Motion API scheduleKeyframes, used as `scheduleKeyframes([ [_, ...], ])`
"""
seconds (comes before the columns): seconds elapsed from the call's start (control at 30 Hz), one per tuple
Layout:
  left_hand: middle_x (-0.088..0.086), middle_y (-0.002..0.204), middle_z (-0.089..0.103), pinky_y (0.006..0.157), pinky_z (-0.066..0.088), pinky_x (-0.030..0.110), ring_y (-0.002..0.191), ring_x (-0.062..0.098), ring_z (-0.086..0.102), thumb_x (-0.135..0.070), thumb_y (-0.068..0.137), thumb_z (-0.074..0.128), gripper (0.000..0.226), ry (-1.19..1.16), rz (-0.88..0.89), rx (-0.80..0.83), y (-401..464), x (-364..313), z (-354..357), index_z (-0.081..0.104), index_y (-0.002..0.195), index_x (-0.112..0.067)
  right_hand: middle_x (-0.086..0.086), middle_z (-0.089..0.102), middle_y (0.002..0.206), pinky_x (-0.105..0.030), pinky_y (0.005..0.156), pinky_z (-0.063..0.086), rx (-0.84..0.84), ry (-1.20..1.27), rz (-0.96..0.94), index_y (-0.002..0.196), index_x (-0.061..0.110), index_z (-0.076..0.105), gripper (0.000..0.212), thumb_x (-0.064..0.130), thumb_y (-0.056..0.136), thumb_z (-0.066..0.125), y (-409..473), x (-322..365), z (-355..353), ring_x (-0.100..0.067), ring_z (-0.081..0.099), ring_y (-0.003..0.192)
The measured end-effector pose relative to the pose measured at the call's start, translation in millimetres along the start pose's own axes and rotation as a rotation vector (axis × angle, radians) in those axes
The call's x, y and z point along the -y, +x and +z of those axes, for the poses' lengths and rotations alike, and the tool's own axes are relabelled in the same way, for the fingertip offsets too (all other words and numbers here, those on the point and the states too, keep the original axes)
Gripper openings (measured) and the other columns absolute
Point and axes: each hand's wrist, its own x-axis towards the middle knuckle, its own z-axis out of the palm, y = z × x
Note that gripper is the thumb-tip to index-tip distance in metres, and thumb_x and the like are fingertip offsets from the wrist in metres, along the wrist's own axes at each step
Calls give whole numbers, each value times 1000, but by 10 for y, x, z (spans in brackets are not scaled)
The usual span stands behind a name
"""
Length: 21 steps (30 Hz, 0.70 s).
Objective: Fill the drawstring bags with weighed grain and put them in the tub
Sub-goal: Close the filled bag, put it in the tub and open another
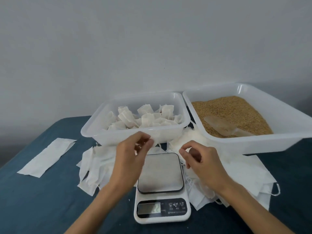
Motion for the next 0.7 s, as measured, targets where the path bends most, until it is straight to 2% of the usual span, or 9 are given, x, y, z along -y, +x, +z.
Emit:
scheduleKeyframes([
  [0.07,-15,77,67,70,46,19,70,3,58,-10,99,70,22,-116,-50,100,102,-76,248,65,84,-25,2,66,62,-22,50,41,-36,98,9,90,30,65,10,39,93,69,0,35,-9,-18,53,48],
  [0.13,-11,76,66,70,47,29,71,8,58,-6,99,69,19,-243,-105,194,190,-101,453,66,85,-20,-3,66,67,-33,52,45,-61,195,14,91,25,63,16,39,92,72,0,67,-35,-28,57,55],
  [0.2,-2,77,68,68,49,31,71,14,60,1,97,69,20,-432,-153,260,226,-80,581,67,88,-16,-5,63,72,-33,50,47,-41,297,37,93,19,64,24,41,92,72,6,89,-55,-24,58,56],
  [0.27,1,78,70,71,53,27,72,15,65,1,96,70,18,-582,-194,292,206,-27,626,71,89,-16,-5,67,79,-34,52,52,6,358,73,95,15,66,24,38,93,72,10,95,-57,-23,64,61],
  [0.37,4,84,71,78,54,28,79,15,67,-6,101,66,11,-659,-260,306,133,93,639,73,93,-9,-7,72,89,-36,57,57,34,352,102,100,15,69,18,32,94,72,13,75,-30,-27,71,72],
  [0.43,12,94,71,86,57,44,89,22,66,-12,103,63,13,-710,-341,291,104,155,647,72,98,-4,-4,71,95,-35,58,58,29,365,135,103,18,68,17,30,93,74,12,68,-13,-26,72,76],
  [0.5,18,105,70,101,52,59,98,30,65,-17,103,63,21,-796,-433,277,109,165,644,68,109,3,2,70,106,-35,59,59,23,393,203,114,24,65,26,31,91,75,22,59,1,-25,73,80],
  [0.6,16,110,74,97,56,50,99,28,70,-18,101,63,28,-903,-488,293,132,161,633,67,117,5,4,69,118,-34,59,60,78,481,333,131,26,58,42,34,93,72,45,45,-21,-24,73,77],
  [0.7,11,103,74,89,57,41,95,23,69,-6,102,60,12,-881,-495,270,147,198,641,69,110,-3,-5,72,103,-30,51,54,142,583,384,127,16,64,39,29,92,72,57,35,-74,-21,62,62],
])
